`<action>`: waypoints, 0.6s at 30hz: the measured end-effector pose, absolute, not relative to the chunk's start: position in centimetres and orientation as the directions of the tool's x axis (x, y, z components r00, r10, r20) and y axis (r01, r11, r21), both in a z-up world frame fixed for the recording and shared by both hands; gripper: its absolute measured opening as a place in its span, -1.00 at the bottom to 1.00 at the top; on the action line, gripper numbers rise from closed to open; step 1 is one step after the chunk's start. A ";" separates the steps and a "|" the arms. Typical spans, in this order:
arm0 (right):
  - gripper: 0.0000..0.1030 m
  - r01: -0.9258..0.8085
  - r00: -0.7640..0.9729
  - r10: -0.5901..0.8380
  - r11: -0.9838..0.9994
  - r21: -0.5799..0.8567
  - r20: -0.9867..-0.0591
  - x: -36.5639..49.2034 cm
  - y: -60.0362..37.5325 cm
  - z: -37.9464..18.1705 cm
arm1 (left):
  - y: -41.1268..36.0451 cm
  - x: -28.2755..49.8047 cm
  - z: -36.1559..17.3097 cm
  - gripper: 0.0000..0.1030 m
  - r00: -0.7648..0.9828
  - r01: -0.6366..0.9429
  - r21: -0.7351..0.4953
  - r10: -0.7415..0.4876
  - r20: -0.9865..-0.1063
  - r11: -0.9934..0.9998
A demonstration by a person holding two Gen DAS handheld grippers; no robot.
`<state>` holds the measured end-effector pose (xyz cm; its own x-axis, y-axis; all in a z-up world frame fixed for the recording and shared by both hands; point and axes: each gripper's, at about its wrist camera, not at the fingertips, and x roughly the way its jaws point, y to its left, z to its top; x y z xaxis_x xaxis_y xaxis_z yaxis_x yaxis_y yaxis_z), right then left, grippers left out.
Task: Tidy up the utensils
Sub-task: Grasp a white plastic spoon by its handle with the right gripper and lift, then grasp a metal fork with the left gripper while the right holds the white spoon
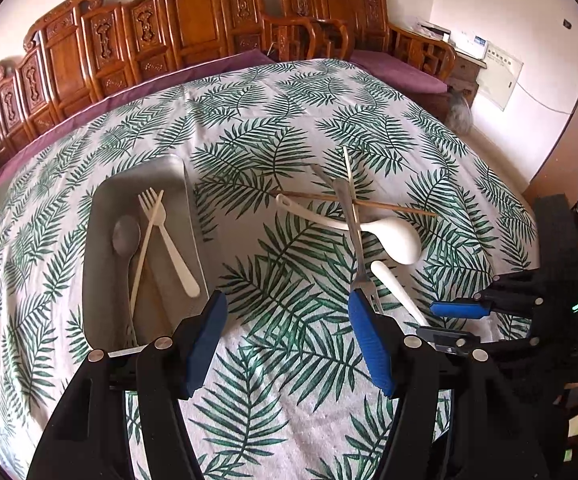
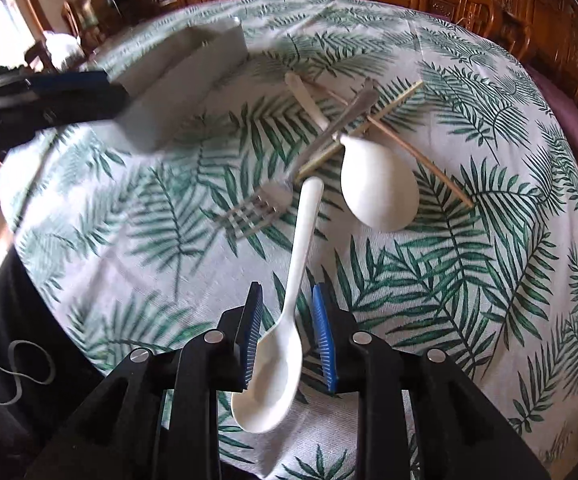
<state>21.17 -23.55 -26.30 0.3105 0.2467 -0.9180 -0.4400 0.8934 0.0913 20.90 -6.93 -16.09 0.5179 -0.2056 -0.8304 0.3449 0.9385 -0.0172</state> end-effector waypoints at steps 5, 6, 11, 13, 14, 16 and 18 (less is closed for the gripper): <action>-0.47 -0.409 0.316 0.231 0.908 0.088 -0.920 20.9 -23.8 -26.9 | -6.9 20.5 -16.1 0.17 0.518 0.349 -0.016 -0.207 -0.830 0.937; -0.49 -0.403 0.319 0.231 0.911 0.089 -0.919 21.1 -23.8 -26.9 | -6.9 20.4 -16.1 0.17 0.517 0.351 -0.014 -0.206 -0.831 0.936; -0.85 -0.426 0.368 0.183 0.905 0.009 -0.912 21.2 -23.1 -27.1 | -7.1 20.2 -16.2 0.17 0.517 0.350 0.002 -0.192 -0.834 0.937; -0.86 -0.422 0.365 0.196 0.906 0.026 -0.910 21.3 -23.4 -27.0 | -7.2 20.0 -16.1 0.17 0.523 0.348 0.009 -0.187 -0.832 0.937; -0.86 -0.421 0.365 0.202 0.906 0.032 -0.909 21.3 -23.7 -27.0 | -7.4 20.0 -16.1 0.17 0.525 0.348 0.013 -0.183 -0.831 0.938; -0.86 -0.410 0.386 0.217 0.911 0.044 -0.897 21.1 -24.4 -26.6 | -7.7 20.0 -16.3 0.17 0.525 0.352 0.022 -0.178 -0.832 0.936; -0.86 -0.396 0.403 0.232 0.916 0.059 -0.885 21.0 -25.1 -26.0 | -8.3 20.0 -16.5 0.17 0.529 0.357 0.027 -0.179 -0.829 0.934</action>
